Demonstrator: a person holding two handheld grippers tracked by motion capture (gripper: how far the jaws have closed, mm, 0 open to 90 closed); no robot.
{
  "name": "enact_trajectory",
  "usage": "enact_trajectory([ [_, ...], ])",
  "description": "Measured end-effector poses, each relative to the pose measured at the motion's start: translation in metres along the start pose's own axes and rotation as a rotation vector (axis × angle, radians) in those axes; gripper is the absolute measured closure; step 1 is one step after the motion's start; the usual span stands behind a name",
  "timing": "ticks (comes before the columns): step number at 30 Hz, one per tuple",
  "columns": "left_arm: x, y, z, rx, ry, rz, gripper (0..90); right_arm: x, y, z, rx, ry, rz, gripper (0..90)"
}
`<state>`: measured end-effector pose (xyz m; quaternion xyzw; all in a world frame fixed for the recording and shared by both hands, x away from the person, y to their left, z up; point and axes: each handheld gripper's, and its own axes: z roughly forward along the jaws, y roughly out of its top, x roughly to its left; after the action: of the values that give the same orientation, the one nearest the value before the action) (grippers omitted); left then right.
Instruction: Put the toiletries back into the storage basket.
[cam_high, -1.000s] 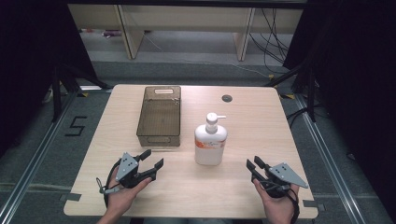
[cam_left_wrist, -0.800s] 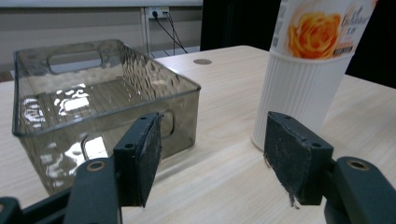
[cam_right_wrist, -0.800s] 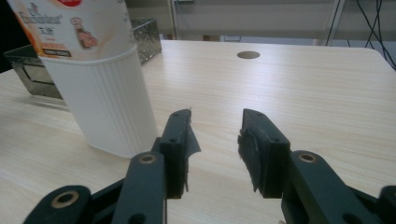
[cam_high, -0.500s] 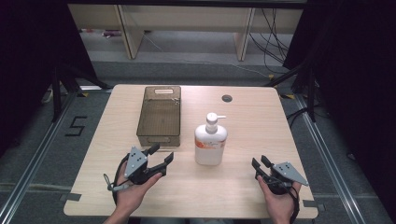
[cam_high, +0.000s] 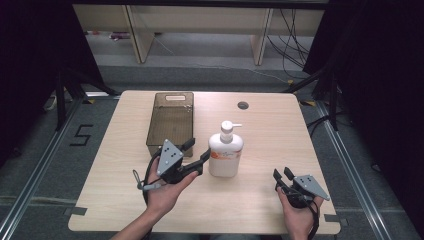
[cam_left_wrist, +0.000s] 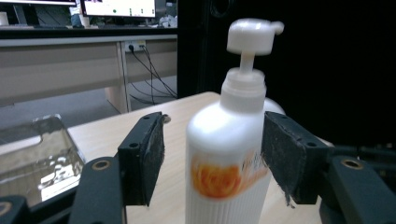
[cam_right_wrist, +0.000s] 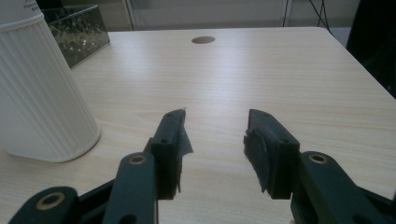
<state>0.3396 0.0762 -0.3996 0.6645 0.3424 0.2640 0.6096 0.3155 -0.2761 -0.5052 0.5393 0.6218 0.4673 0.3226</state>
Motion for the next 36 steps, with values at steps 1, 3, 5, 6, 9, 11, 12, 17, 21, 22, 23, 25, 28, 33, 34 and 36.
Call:
enact_trajectory([
  [1, -0.002, 0.004, 0.003, -0.003, 0.001, -0.003, 39.0, 0.001, 0.000, 0.000, -0.005, -0.007, -0.002, 57.5],
  [3, -0.007, 0.010, 0.010, -0.004, 0.004, 0.003, 38.9, 0.001, -0.001, 0.001, -0.018, 0.007, 0.005, 57.4],
  [5, -0.013, 0.015, 0.018, -0.004, 0.008, 0.009, 38.9, 0.000, -0.001, 0.002, -0.031, -0.007, -0.018, 57.3],
  [6, -0.017, 0.017, 0.022, -0.006, 0.005, 0.006, 38.9, 0.000, -0.001, 0.002, -0.027, -0.007, -0.018, 57.3],
  [9, -0.022, 0.021, 0.032, -0.004, 0.009, 0.009, 38.8, 0.000, -0.002, 0.002, -0.019, -0.009, 0.001, 57.1],
  [11, -0.026, 0.024, 0.039, -0.007, 0.018, 0.013, 38.9, -0.002, -0.001, 0.001, -0.004, -0.012, -0.011, 56.9],
  [12, -0.028, 0.025, 0.041, -0.007, 0.026, 0.020, 39.1, -0.002, -0.001, 0.002, -0.006, 0.008, 0.011, 56.8],
  [17, -0.031, 0.033, 0.051, -0.020, 0.055, 0.056, 40.3, -0.003, -0.003, 0.003, -0.017, 0.013, -0.004, 56.5],
  [21, -0.032, 0.035, 0.056, 0.003, 0.063, 0.056, 45.2, -0.001, -0.003, 0.004, 0.007, 0.029, 0.008, 56.1],
  [22, -0.033, 0.036, 0.058, 0.005, 0.064, 0.057, 45.3, 0.000, -0.003, 0.003, 0.016, 0.017, 0.001, 56.1],
  [23, -0.034, 0.036, 0.059, 0.009, 0.064, 0.057, 45.3, 0.000, -0.003, 0.004, 0.002, 0.027, 0.003, 56.1],
  [25, -0.035, 0.037, 0.062, 0.021, 0.071, 0.070, 45.3, 0.000, -0.003, 0.005, -0.004, 0.031, 0.009, 56.0],
  [28, -0.035, 0.037, 0.065, 0.023, 0.077, 0.066, 47.3, 0.000, -0.003, 0.005, -0.001, 0.036, 0.003, 56.0],
  [33, -0.037, 0.037, 0.068, 0.024, 0.081, 0.075, 53.0, -0.002, -0.003, 0.003, 0.020, 0.010, -0.016, 55.9],
  [34, -0.037, 0.037, 0.069, 0.025, 0.081, 0.076, 54.4, -0.001, -0.003, 0.003, 0.024, 0.008, -0.013, 55.9],
  [36, -0.038, 0.038, 0.070, 0.027, 0.083, 0.079, 56.4, -0.001, -0.003, 0.003, 0.025, 0.009, -0.015, 55.9],
])
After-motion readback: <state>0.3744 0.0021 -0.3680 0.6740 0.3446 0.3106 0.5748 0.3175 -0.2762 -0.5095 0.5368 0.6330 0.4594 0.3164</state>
